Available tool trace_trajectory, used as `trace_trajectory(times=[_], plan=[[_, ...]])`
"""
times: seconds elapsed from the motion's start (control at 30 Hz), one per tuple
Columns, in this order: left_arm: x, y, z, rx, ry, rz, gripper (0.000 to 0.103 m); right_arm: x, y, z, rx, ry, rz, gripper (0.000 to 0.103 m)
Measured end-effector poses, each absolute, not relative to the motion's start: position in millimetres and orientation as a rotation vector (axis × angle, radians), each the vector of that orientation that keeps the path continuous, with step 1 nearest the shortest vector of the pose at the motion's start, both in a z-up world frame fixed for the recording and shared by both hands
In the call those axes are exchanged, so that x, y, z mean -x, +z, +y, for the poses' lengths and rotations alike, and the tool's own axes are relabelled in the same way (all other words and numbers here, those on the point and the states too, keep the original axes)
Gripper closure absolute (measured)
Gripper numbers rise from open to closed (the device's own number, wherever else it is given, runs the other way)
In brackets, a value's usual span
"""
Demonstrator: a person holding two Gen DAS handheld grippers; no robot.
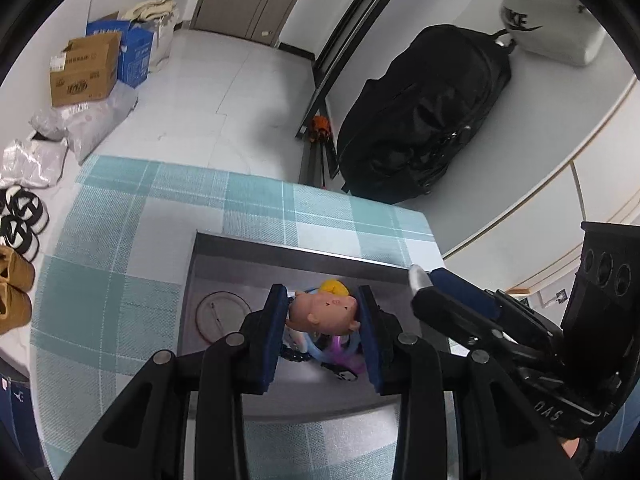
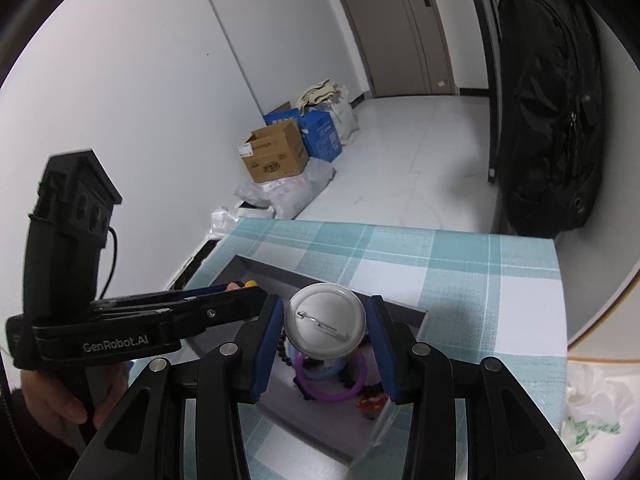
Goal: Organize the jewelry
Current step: 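Lower both items into the silver box and open both grippers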
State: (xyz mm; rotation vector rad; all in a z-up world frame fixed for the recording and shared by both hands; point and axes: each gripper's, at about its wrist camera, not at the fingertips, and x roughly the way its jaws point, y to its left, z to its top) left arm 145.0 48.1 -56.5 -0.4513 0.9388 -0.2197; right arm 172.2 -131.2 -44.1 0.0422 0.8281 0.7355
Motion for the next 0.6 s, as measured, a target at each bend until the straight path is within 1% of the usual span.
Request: trace_trajectory(times=[0.27,0.4,0.47,0.5,0.53,0.6], plan=[[-157,-65,45,0.454,-0.234,0.970,0.074,-197,-56,-140,-0.141,0.745,0.916,0.061],[-164,-67,39,0.397,-0.222,1.008,0.073,-198,-55,-141,-0.142,0.756,0.910,0.061],[-165,-70,36,0.384,-0.233,1.026,0.070,-197,-53,-138,-0.129,0.761,0.895,0.059],[-165,-70,35,0.381,-0.234,1.028,0.067,-197,-53,-137,-0.121,0.767,0.895,0.059],[-165,-70,34,0.379,-0.239,1.025,0.065,-196,-52,-136,-0.110,0.767,0.894,0.057],[-164,-69,33,0.376,-0.246,1.021,0.061,-197,-52,-136,-0.099,0.765,0.892,0.055]])
